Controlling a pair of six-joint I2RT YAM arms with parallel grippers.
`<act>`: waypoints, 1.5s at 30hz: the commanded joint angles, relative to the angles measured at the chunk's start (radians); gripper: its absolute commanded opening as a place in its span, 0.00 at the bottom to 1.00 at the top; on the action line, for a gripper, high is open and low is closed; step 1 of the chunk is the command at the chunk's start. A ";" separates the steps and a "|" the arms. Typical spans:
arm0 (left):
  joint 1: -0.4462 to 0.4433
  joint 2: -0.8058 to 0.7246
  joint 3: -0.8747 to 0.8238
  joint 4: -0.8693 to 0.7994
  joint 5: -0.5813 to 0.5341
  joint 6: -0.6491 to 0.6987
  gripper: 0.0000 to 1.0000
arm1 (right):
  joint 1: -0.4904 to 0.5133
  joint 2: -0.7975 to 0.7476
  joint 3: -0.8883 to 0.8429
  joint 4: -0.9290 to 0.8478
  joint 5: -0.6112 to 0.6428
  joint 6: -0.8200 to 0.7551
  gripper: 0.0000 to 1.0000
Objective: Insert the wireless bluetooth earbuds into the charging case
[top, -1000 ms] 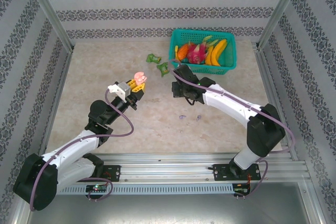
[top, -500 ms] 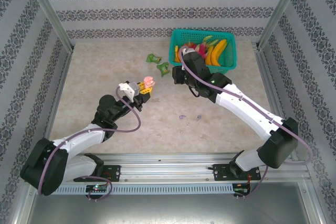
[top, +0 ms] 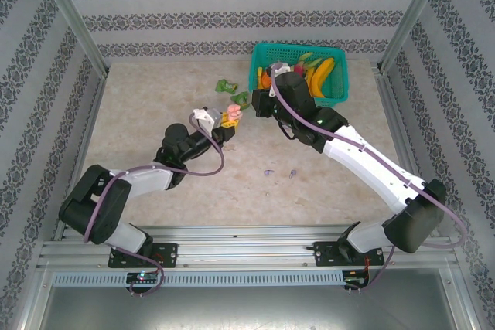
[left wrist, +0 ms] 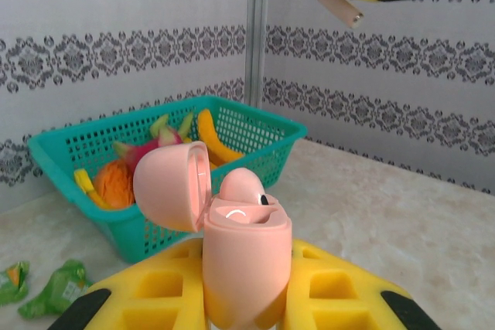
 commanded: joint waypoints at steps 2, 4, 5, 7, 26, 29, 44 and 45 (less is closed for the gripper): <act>-0.032 0.044 0.066 0.134 -0.025 -0.029 0.00 | 0.021 -0.040 0.009 0.078 0.001 -0.010 0.18; -0.042 0.063 0.088 0.143 -0.039 -0.027 0.00 | 0.024 -0.039 0.004 0.097 0.005 -0.009 0.17; -0.047 0.070 0.094 0.147 -0.045 -0.026 0.00 | 0.028 -0.039 0.001 0.105 0.006 -0.009 0.17; -0.055 0.081 0.109 0.151 -0.056 -0.026 0.00 | 0.034 -0.037 -0.002 0.120 0.008 -0.009 0.17; -0.080 0.068 0.149 0.176 -0.053 -0.044 0.00 | 0.067 -0.063 -0.149 0.342 0.018 -0.057 0.17; -0.081 0.067 0.152 0.178 -0.052 -0.046 0.00 | 0.067 -0.057 -0.148 0.341 0.017 -0.056 0.17; -0.089 0.049 0.160 0.174 -0.044 -0.049 0.00 | 0.060 -0.039 -0.151 0.351 0.019 -0.047 0.17; -0.090 0.048 0.160 0.174 -0.044 -0.051 0.00 | 0.059 -0.038 -0.152 0.351 0.018 -0.045 0.17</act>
